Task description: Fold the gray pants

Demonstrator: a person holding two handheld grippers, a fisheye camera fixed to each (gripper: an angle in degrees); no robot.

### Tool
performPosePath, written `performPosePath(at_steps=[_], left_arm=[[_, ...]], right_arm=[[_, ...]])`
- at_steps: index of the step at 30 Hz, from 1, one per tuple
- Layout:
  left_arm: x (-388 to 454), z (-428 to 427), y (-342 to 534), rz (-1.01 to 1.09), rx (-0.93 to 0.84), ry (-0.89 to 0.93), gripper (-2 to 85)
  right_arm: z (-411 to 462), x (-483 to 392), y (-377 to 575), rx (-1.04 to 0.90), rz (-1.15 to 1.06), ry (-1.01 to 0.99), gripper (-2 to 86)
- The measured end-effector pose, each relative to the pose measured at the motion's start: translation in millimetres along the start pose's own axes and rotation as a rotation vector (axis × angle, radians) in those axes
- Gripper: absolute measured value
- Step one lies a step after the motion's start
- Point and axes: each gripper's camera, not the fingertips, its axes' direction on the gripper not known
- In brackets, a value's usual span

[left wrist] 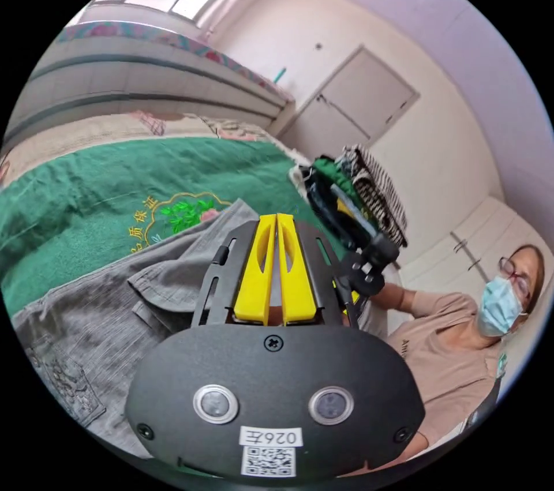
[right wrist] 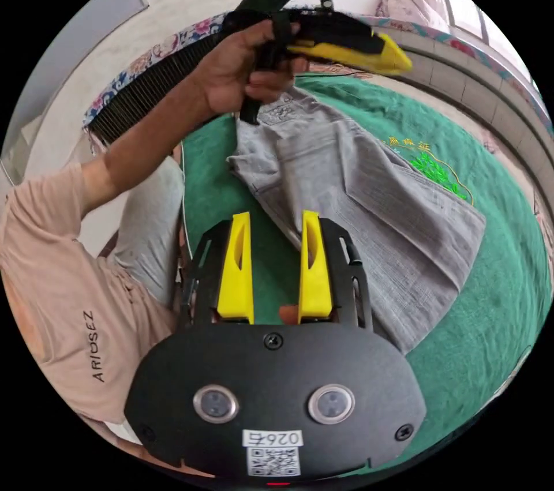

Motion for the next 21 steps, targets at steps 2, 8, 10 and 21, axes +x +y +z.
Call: performPosePath(at_steps=[2,8,10,21], left_arm=[[29,45,-4,0.043,-0.163,-0.131,-0.8],[20,66,18,-0.09,-0.372,-0.628,3.2],[12,64,26,-0.12,-0.385,-0.666,3.9],[56,76,9,0.017,-0.23,-0.538,-0.9]], right_arm=[[-23,29,5,0.071,0.081,-0.053,7.1],[-81,131,55,0.199,0.433,-0.057,2.6],[-88,152,69,0.206,0.514,0.0,0.8],[-86,204,100,0.079,0.657,0.015,-0.8]])
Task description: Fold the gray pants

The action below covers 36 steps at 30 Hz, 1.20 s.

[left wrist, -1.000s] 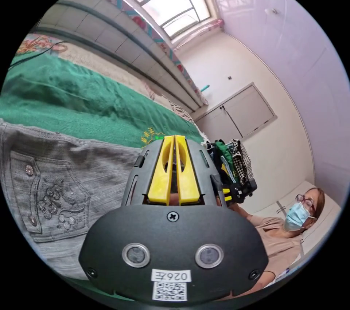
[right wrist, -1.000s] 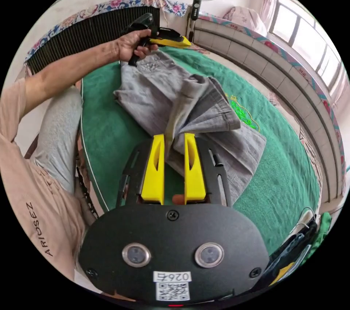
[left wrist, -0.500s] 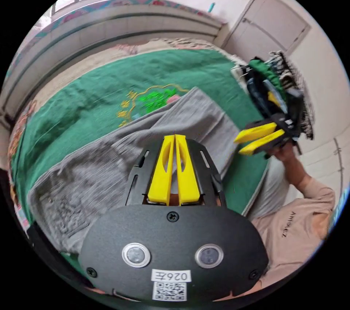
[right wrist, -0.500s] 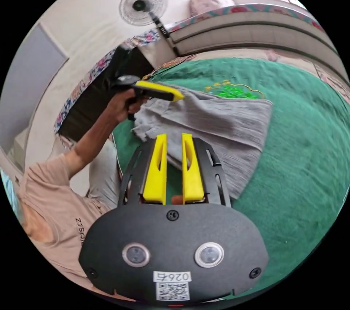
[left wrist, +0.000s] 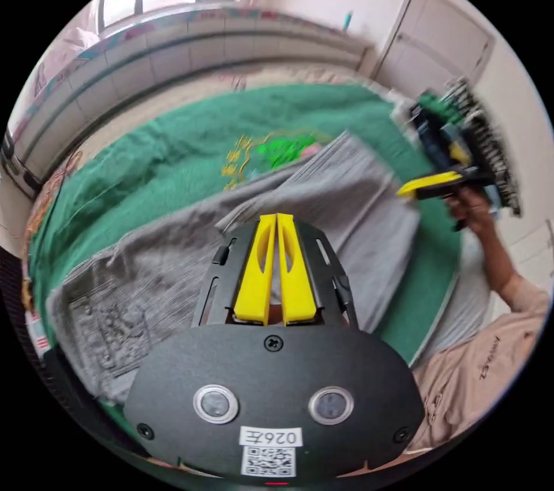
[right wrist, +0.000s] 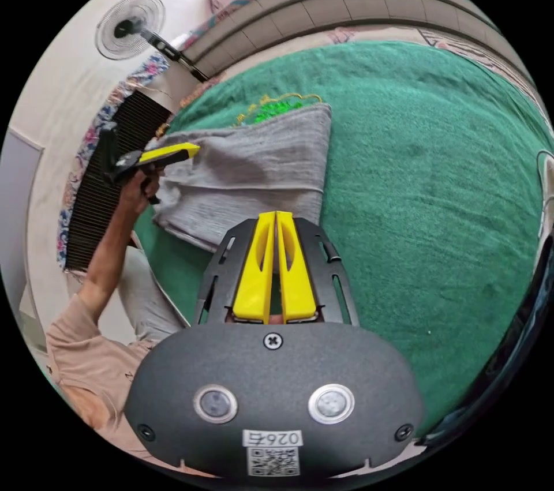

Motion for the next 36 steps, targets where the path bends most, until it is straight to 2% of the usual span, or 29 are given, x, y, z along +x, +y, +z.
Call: performPosePath(at_steps=[1,2,5,8,10,13,15,17,22,30,33,35,36], left_arm=[[0,34,-11,-0.003,-0.179,-0.12,-0.9],[-5,60,-21,-0.037,-0.328,-0.101,-1.0],[2,31,-44,-0.152,-0.208,-0.026,-0.9],[48,7,-69,-0.083,-0.073,0.087,-0.8],[80,6,-90,-0.032,-0.06,0.161,-0.4],[128,30,-133,0.034,-0.138,0.264,1.8],[150,55,-157,0.047,-0.217,0.257,7.7],[177,84,-182,0.045,-0.305,0.203,11.9],[216,105,-210,0.026,-0.395,0.087,14.0],[244,129,-244,-0.051,-0.496,0.194,24.4],[276,141,-258,0.021,-0.583,0.078,22.2],[302,153,-263,0.079,-0.646,-0.124,14.1],[307,156,-264,0.096,-0.653,-0.194,13.0]], right_arm=[[6,3,-1,-0.049,0.014,0.062,-0.8],[9,7,2,-0.074,0.03,0.121,-0.7],[-9,17,14,-0.013,0.07,0.096,-0.1],[-30,28,25,0.033,0.088,0.102,3.0],[-34,36,32,0.026,0.089,0.071,4.9],[-22,49,43,-0.038,0.11,0.0,7.8],[-17,53,50,-0.035,0.12,-0.032,8.3],[-18,54,54,-0.036,0.121,-0.026,9.5],[-42,74,78,0.02,0.207,-0.043,10.7],[-39,54,87,0.011,0.084,0.039,0.1],[-59,10,96,0.104,-0.072,0.143,-1.0],[-66,-27,105,0.137,-0.198,0.27,-1.0],[-64,-33,107,0.132,-0.22,0.309,-1.0]])
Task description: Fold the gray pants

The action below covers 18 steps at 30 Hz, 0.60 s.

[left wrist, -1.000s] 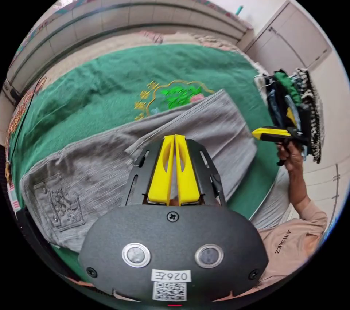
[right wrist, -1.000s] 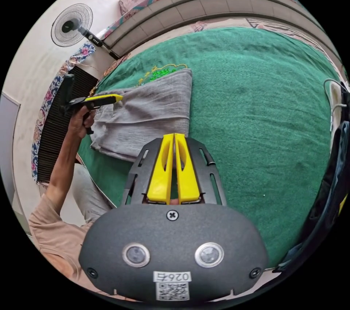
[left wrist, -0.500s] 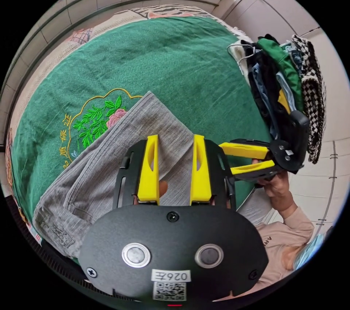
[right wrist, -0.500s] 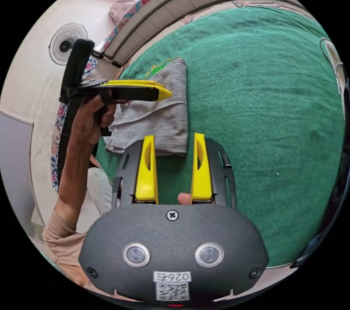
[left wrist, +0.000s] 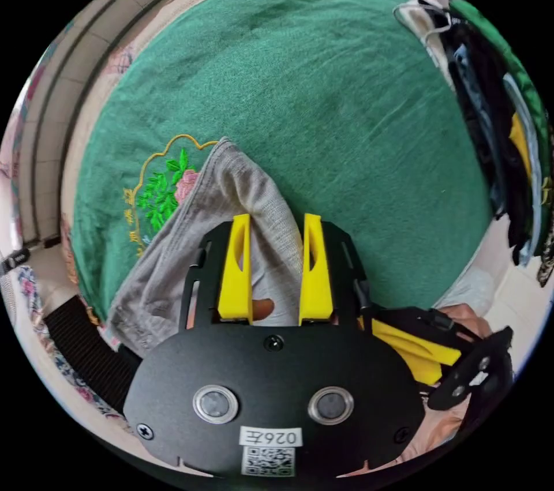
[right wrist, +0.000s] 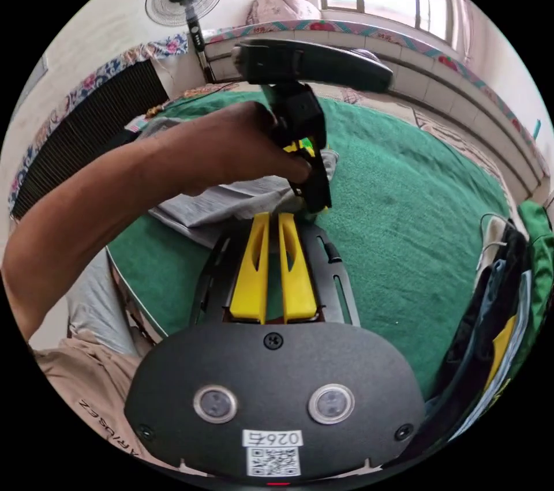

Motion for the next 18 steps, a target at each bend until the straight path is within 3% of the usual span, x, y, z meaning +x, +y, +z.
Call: performPosePath(at_steps=[1,4,8,13,17,18], left_arm=[[10,1,-3,0.019,-0.014,-0.083,11.3],[10,-3,-5,0.017,-0.017,-0.103,8.1],[-12,-11,5,-0.024,0.025,-0.009,6.2],[-34,-7,17,-0.07,0.056,0.097,6.0],[-32,3,20,-0.067,0.044,0.064,5.5],[-32,4,21,-0.063,0.041,0.056,5.5]], right_arm=[[0,-8,3,-0.014,-0.034,0.048,-0.8],[-6,6,16,-0.003,0.033,0.024,1.7],[-23,46,41,0.074,0.196,-0.29,11.9],[-5,44,41,0.099,0.278,-0.321,22.9],[19,43,32,-0.025,0.226,-0.322,5.9],[19,48,35,-0.036,0.247,-0.325,5.0]])
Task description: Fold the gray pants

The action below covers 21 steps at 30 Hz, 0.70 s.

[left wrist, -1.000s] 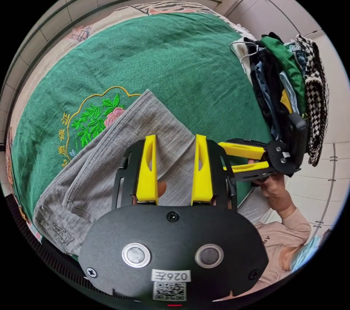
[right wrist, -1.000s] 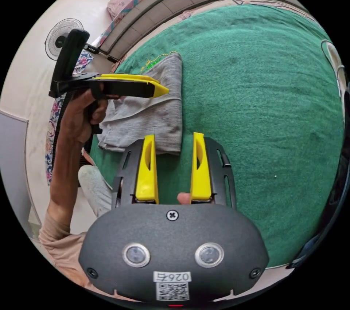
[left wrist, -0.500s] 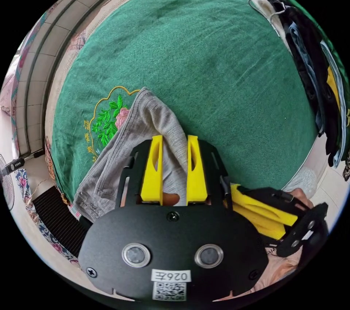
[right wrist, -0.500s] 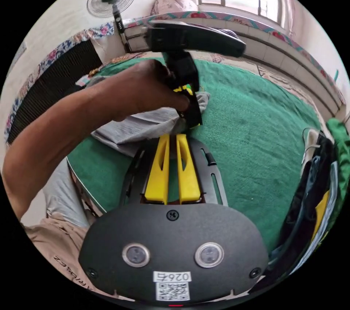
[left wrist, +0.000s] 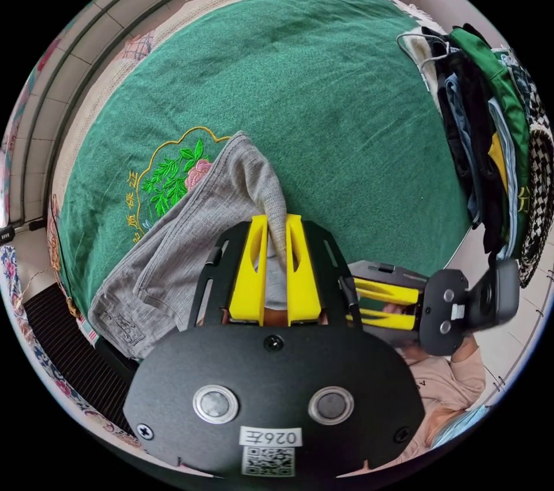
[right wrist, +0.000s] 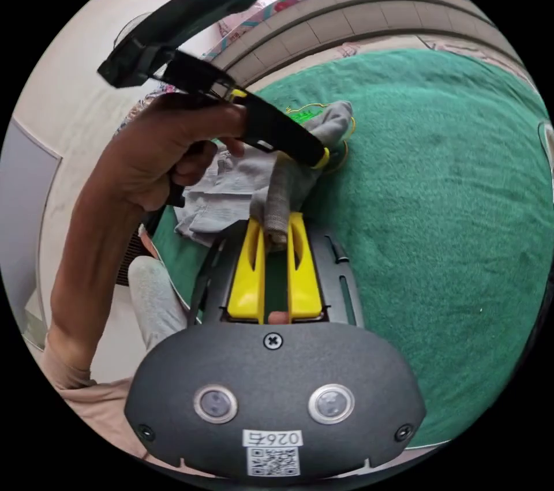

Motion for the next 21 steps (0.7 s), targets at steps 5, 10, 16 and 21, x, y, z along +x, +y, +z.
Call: performPosePath(at_steps=[5,10,16,21], left_arm=[[3,12,3,0.046,-0.028,0.013,5.6],[9,9,11,0.125,0.036,0.137,5.4],[0,-40,53,0.278,0.25,0.354,5.3],[-60,-71,123,0.355,0.392,0.426,4.9]], right_arm=[[-32,44,18,-0.039,0.088,-0.178,0.2],[-87,30,35,0.004,0.046,-0.105,-0.6],[-191,-18,63,0.239,-0.038,-0.031,-0.9],[-220,-95,59,0.407,-0.188,-0.04,-1.0]])
